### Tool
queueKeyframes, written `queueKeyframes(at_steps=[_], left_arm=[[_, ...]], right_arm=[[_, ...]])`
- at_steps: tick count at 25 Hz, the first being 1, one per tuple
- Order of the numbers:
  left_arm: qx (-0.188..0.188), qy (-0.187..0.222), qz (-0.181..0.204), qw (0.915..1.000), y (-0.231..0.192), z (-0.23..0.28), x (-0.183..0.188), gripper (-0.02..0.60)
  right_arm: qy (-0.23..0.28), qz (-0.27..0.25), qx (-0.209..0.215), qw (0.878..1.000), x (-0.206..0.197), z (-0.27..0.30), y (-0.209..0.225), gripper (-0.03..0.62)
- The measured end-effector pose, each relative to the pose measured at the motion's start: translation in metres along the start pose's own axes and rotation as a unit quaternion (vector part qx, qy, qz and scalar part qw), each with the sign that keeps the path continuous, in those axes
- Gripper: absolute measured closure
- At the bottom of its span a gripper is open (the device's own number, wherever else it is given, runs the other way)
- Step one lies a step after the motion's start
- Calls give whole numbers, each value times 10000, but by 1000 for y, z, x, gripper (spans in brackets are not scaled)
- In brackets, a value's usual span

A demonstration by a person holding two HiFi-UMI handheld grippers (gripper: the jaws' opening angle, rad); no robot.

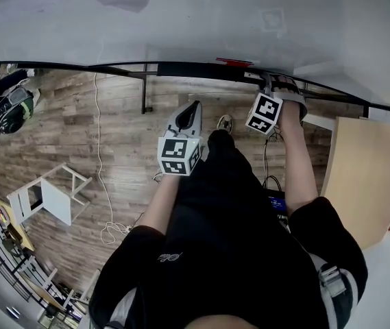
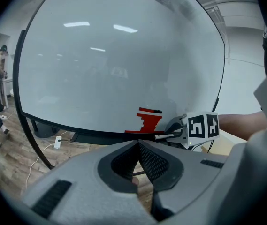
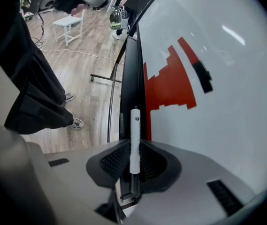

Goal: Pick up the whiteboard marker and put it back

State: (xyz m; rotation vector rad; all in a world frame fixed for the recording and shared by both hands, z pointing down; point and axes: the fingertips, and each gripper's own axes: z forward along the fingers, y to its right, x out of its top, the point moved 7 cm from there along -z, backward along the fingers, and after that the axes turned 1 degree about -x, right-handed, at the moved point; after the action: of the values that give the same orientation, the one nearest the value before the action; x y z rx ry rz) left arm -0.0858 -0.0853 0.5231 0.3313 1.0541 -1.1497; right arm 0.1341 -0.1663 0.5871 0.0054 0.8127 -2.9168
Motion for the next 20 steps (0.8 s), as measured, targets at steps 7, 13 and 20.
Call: queueKeyframes(at_steps=[7, 13, 20], left_arm=[[-79, -83, 58, 9999, 0, 5, 1, 577], [-218, -175, 152, 9995, 6, 1, 1, 577], [-437, -95, 264, 9987, 7, -8, 3, 577]], right_arm=[[-29, 147, -82, 9999, -8, 4, -1, 537], [36, 395, -282, 9988, -12, -1, 1, 483], [349, 1097, -645, 9913, -9, -31, -5, 407]])
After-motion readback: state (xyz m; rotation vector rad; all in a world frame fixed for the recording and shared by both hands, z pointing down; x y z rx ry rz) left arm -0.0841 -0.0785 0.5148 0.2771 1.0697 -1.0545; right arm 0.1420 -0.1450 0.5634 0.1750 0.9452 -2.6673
